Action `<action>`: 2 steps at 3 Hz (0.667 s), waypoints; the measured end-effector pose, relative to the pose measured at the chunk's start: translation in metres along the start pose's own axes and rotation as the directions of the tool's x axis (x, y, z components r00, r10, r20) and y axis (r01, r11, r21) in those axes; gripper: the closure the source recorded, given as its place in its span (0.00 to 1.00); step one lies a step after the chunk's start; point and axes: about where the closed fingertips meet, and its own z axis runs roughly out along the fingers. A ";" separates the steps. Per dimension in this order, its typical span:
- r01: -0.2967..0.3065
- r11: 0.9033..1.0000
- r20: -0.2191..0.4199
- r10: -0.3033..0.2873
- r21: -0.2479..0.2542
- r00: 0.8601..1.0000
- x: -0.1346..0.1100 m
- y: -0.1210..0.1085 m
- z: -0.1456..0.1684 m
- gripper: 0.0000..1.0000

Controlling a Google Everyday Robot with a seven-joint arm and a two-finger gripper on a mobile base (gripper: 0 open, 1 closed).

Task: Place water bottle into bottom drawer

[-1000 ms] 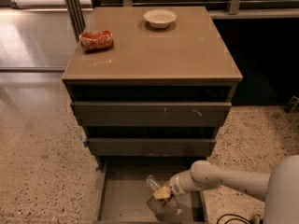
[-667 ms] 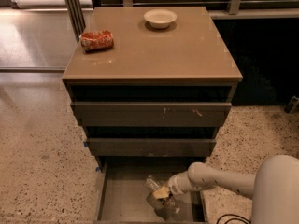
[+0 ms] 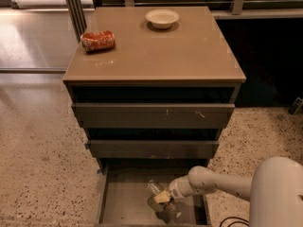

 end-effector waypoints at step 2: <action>-0.051 0.996 0.018 0.049 0.071 0.999 0.024 -0.050 0.051 1.00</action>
Offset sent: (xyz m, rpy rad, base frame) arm 0.0359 -0.0208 -0.1098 -0.0844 -0.0441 -0.1586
